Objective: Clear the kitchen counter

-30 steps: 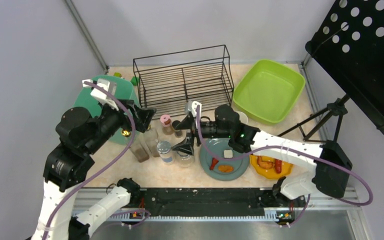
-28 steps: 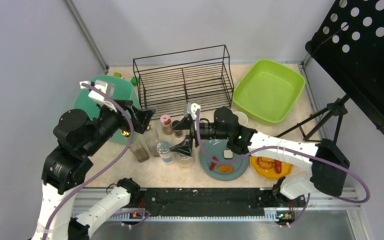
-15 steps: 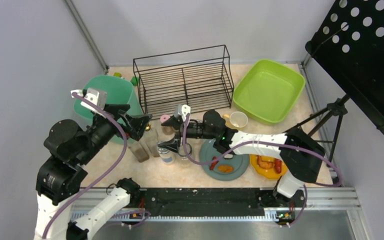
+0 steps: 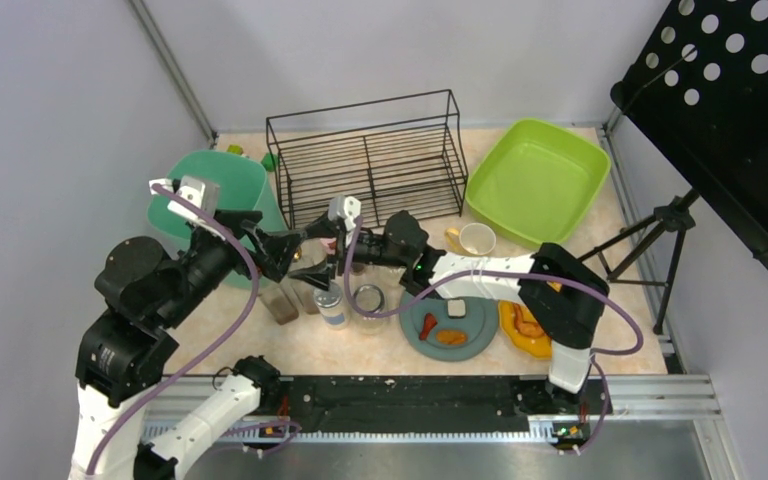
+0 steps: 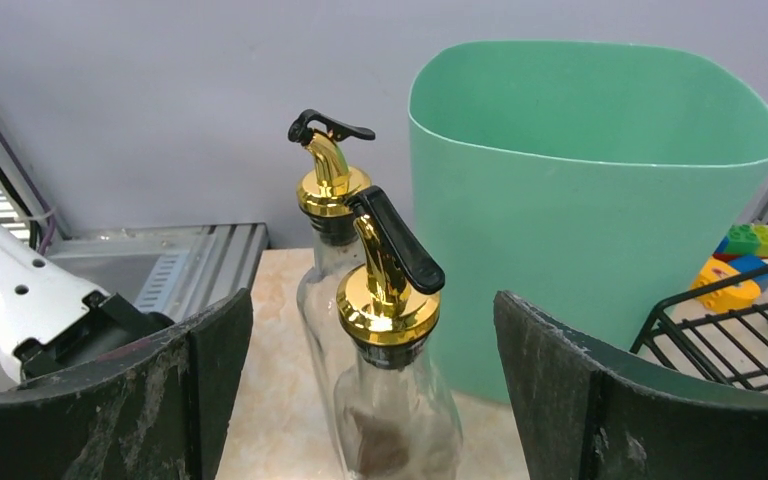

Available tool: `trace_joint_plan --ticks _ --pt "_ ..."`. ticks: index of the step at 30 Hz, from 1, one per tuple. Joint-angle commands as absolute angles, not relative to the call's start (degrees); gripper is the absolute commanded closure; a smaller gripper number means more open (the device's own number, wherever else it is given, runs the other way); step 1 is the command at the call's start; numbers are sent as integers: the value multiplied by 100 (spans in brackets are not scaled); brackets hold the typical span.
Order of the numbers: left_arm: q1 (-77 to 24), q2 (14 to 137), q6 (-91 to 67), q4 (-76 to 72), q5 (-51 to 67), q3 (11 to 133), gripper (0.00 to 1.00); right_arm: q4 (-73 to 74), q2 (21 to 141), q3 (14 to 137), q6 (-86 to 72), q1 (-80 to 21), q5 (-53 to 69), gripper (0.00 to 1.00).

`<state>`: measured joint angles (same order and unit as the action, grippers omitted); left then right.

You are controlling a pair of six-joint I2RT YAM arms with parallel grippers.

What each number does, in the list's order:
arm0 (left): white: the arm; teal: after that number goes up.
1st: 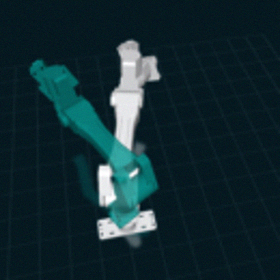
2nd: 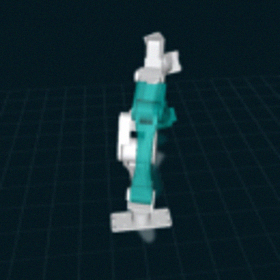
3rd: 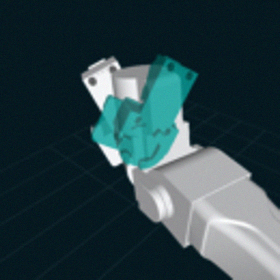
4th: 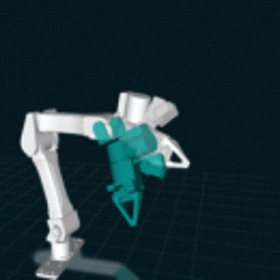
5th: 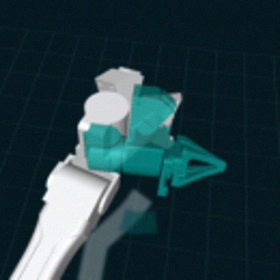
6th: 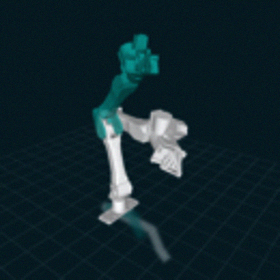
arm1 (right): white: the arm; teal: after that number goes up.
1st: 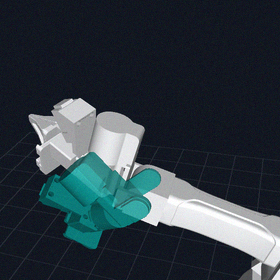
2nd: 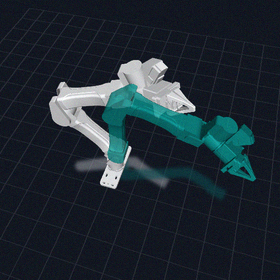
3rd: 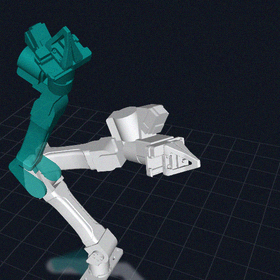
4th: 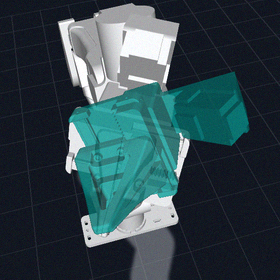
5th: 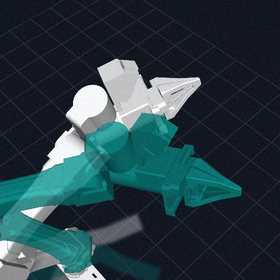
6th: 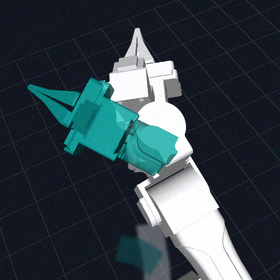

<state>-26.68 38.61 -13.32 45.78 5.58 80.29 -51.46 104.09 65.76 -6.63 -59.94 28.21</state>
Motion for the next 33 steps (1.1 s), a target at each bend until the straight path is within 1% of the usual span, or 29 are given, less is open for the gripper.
trace_joint_plan --ticks 1,8,16,23,26,32,33 --pt "-2670 3794 -1298 4473 635 8174 1 -5475 10638 6968 -710 -6134 3002 12" --pt "-2669 3705 -1335 4456 532 8268 1 -5502 10997 7216 -796 -6218 3048 15" --pt "-2672 3665 -1336 4444 400 8240 1 -5615 11162 7285 -920 -6229 3077 27" --pt "-2671 3622 -1354 4408 409 8149 1 -5626 11284 7374 -969 -6231 3100 46" --pt "-2667 3612 -1346 4403 386 8141 1 -5635 11317 7400 -994 -6230 3079 58" --pt "-2672 3592 -1338 4382 378 8085 1 -5603 11344 7387 -975 -6229 3049 73" --pt "-2670 3590 -1336 4367 370 8068 1 -5603 11346 7377 -984 -6231 3019 78"
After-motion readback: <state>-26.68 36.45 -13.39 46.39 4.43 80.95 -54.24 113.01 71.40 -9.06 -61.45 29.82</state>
